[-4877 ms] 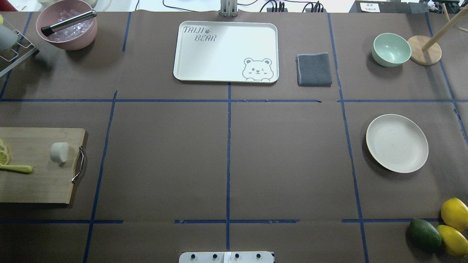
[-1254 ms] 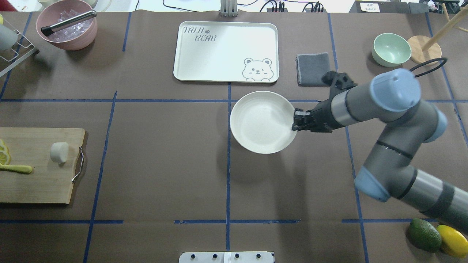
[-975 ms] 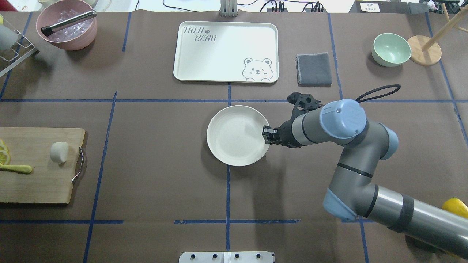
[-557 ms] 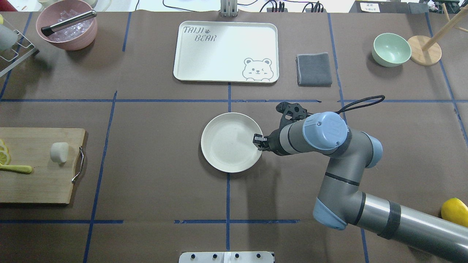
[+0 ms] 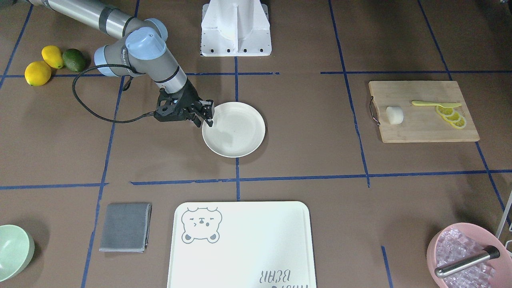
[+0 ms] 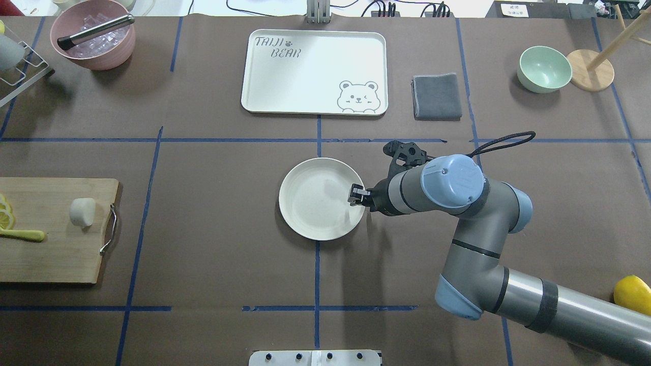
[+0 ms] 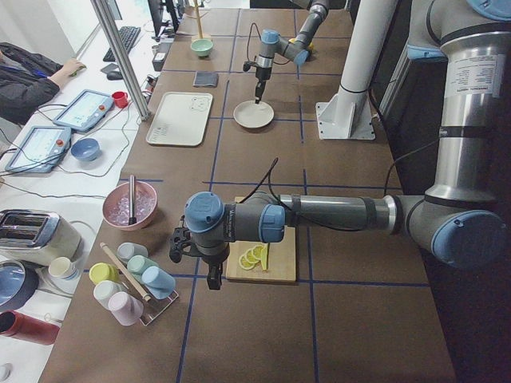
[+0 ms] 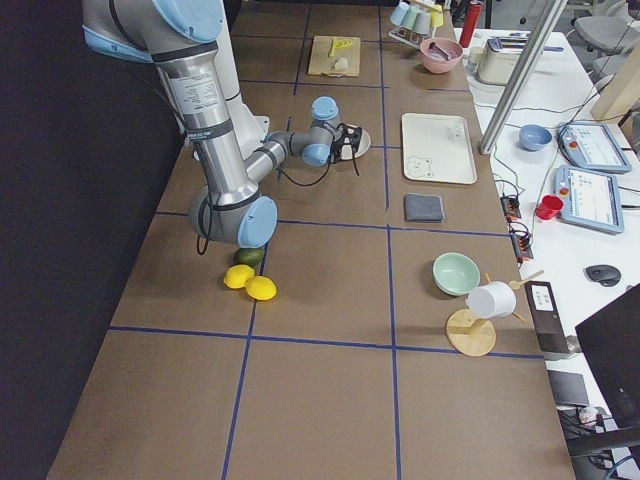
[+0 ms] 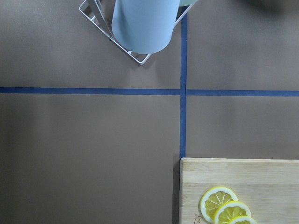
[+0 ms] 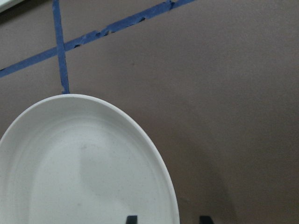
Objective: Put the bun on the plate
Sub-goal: 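Release the plate and withdraw the right gripper while the left arm reaches toward the bun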
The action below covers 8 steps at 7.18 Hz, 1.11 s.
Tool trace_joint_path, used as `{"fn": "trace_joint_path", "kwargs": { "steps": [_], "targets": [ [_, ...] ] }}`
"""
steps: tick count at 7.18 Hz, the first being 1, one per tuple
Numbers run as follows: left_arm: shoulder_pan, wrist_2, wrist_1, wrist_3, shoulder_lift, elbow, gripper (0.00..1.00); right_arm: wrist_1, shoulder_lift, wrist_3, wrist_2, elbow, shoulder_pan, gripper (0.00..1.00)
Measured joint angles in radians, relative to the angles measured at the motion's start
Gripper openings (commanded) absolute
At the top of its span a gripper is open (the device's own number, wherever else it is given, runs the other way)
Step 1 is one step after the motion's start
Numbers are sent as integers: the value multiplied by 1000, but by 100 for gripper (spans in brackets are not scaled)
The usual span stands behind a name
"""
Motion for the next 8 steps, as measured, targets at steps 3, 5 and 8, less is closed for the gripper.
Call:
{"fn": "trace_joint_path", "kwargs": {
  "steps": [3, 5, 8],
  "targets": [
    [54, 7, -51, -55, 4, -82, 100, -176, -1, -17, 39, 112, 66, 100],
    [200, 9, -146, -343, 38, -206, 100, -436, -3, -123, 54, 230, 143, 100],
    [497, 155, -444, -818, 115, -273, 99, -679, -15, -454, 80, 307, 258, 100]
  ]
}}
